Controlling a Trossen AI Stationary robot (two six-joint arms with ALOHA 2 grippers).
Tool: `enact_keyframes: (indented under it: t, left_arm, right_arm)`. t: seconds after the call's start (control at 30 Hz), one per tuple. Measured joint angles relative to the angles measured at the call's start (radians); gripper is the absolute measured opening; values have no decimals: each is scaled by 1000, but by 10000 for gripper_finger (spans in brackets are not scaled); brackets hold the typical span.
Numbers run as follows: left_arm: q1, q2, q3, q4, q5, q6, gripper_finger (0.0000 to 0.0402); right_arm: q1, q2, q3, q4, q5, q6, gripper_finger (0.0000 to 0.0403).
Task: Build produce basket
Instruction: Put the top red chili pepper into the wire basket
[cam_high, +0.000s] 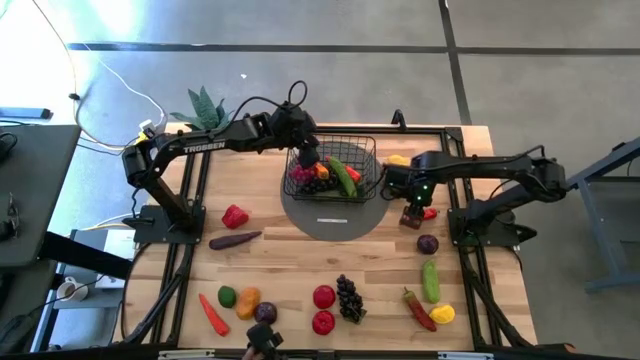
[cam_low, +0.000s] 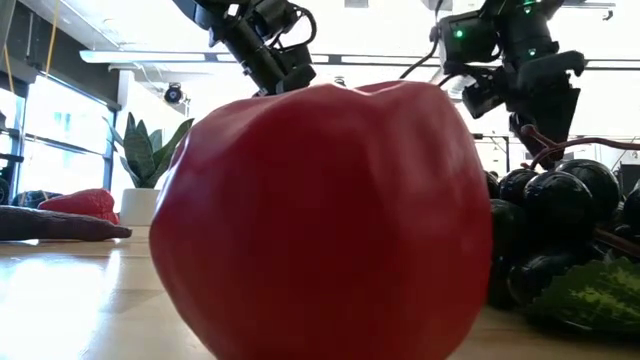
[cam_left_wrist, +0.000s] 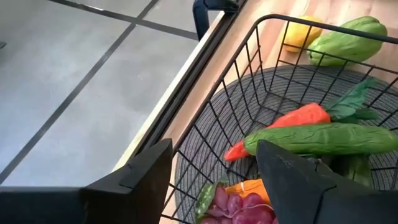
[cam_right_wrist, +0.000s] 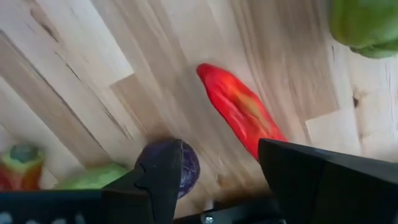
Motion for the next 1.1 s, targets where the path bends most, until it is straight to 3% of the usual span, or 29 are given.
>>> enact_keyframes:
  t: [0.33, 0.93, 1.1]
  left_arm:
    - [0, 0, 0, -10, -2, 0, 223]
    - [0, 0, 1, -52, -11, 0, 223]
    - [0, 0, 1, -52, -22, 0, 223]
  right_arm:
    - [27, 86, 0, 53, 101, -227, 232]
    - [40, 101, -228, 206, 184, -220, 232]
    - [39, 107, -220, 258, 188, -219, 231]
